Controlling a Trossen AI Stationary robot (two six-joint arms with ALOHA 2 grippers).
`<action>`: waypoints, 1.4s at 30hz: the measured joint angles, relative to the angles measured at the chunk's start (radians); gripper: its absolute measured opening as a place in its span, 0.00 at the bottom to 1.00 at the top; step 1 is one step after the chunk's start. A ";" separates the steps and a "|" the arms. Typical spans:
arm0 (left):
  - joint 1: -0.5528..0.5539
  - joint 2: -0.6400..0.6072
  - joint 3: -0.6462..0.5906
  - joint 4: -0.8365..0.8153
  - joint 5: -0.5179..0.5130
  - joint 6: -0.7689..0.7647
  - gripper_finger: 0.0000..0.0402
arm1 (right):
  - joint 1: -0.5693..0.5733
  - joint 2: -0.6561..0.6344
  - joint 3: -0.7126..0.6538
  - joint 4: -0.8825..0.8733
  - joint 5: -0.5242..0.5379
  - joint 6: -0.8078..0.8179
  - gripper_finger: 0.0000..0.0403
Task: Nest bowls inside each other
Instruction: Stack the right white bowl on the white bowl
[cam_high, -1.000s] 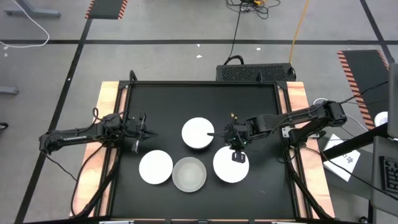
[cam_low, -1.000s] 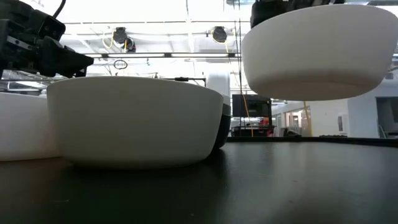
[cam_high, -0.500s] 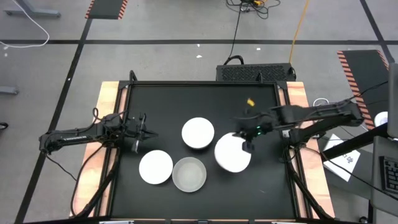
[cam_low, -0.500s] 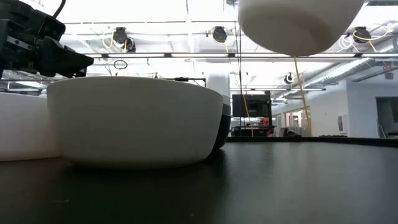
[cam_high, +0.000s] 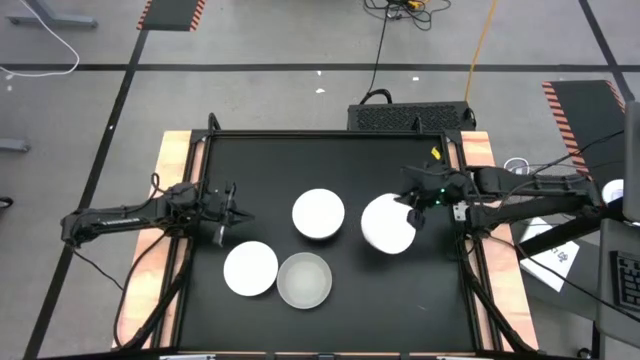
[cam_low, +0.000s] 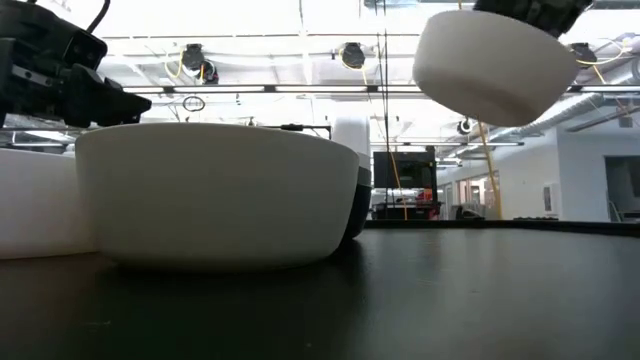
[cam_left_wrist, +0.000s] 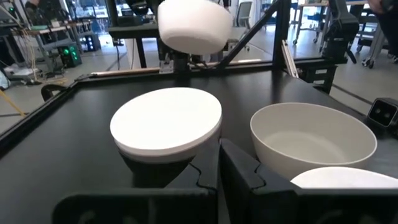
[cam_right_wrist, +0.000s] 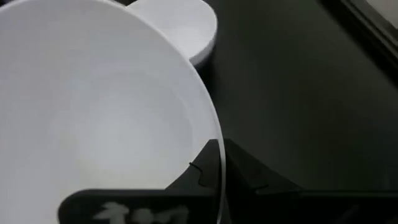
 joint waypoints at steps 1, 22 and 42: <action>0.000 0.004 0.000 0.000 0.000 0.002 0.04 | -0.011 -0.021 -0.024 0.026 -0.026 0.000 0.00; 0.000 0.017 0.000 0.000 0.000 0.001 0.04 | -0.061 -0.123 -0.207 0.315 -0.170 -0.015 0.00; 0.000 0.017 0.000 0.000 0.000 -0.002 0.04 | -0.203 0.057 -0.207 0.718 -0.420 -0.121 0.00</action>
